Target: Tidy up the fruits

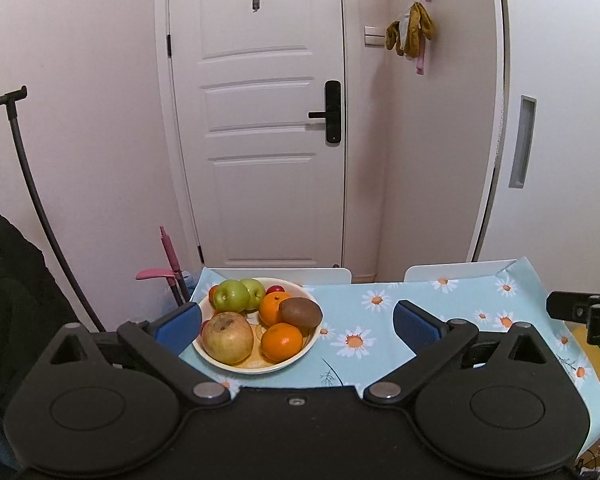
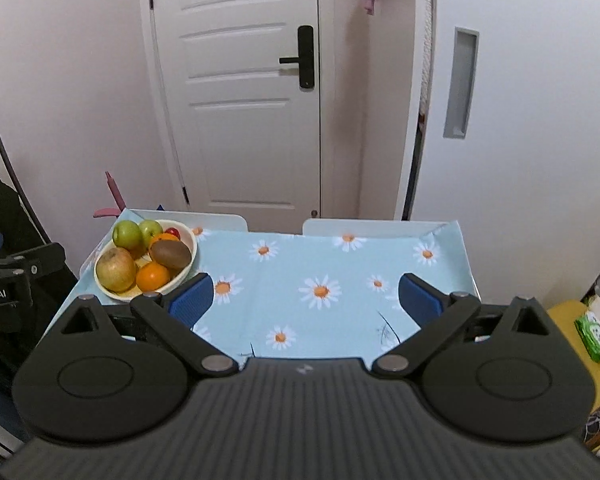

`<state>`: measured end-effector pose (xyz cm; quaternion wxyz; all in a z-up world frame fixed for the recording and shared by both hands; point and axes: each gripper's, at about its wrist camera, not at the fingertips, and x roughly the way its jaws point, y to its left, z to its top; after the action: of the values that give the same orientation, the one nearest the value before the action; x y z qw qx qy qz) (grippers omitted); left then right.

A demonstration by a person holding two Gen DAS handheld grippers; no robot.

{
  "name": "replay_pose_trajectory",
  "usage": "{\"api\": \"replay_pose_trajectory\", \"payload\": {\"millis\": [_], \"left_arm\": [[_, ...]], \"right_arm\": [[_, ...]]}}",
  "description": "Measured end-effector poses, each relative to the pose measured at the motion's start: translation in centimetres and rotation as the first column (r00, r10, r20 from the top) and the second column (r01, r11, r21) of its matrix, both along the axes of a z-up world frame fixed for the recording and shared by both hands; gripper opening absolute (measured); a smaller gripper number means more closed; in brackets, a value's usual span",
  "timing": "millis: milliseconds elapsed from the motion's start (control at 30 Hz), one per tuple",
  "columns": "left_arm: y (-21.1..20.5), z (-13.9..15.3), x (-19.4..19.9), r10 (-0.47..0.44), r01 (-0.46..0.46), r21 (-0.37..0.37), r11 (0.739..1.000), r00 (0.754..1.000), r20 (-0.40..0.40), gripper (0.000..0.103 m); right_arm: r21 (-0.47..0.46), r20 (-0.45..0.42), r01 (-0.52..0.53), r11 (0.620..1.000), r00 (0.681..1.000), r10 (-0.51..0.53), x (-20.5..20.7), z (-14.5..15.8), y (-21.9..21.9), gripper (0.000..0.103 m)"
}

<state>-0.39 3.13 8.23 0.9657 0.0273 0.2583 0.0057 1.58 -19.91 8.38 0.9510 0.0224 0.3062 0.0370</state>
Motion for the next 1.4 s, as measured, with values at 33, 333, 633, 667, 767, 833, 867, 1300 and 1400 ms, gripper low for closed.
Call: {"api": "replay_pose_trajectory", "payload": {"millis": [33,333,633,667,767,833,867,1300,1400], "left_arm": [[-0.11,-0.04,-0.04,0.0,0.0,0.002,1.0,1.0,0.0,0.103],[-0.21,-0.36,0.01,-0.003,0.003,0.005,1.0,1.0,-0.009,0.103],[0.03,-0.36,0.03,0.005,-0.005,0.005,1.0,1.0,-0.007,0.103],[0.03,-0.35,0.06,0.006,-0.006,0.005,1.0,1.0,-0.007,0.103],[-0.01,-0.35,0.09,0.007,-0.007,0.007,1.0,1.0,-0.006,0.103],[-0.05,-0.35,0.11,0.009,-0.009,0.008,1.0,1.0,-0.006,0.103],[-0.1,-0.38,0.14,0.011,-0.011,0.01,1.0,1.0,-0.006,0.103],[-0.46,-0.38,0.19,0.014,-0.014,0.016,1.0,1.0,-0.005,0.103],[-0.61,-0.39,0.22,0.013,-0.013,0.015,1.0,1.0,-0.005,0.103]], "right_arm": [[0.001,-0.002,0.001,1.0,1.0,-0.001,-0.13,0.0,-0.04,0.103],[0.001,-0.003,0.002,1.0,1.0,-0.002,-0.22,0.06,-0.03,0.103],[0.001,-0.004,0.002,1.0,1.0,-0.002,0.04,0.01,0.01,0.103],[0.001,-0.005,0.003,1.0,1.0,-0.003,0.04,0.0,0.02,0.103],[0.001,-0.006,0.003,1.0,1.0,-0.003,0.06,0.01,0.01,0.103],[0.002,-0.005,0.003,1.0,1.0,-0.003,0.03,0.05,0.01,0.103],[0.002,-0.005,0.003,1.0,1.0,-0.003,0.03,0.07,-0.02,0.103],[0.003,-0.022,0.012,1.0,1.0,-0.012,0.52,-0.57,-0.09,0.103],[0.002,-0.024,0.014,1.0,1.0,-0.014,0.59,-0.6,-0.1,0.103]]}}
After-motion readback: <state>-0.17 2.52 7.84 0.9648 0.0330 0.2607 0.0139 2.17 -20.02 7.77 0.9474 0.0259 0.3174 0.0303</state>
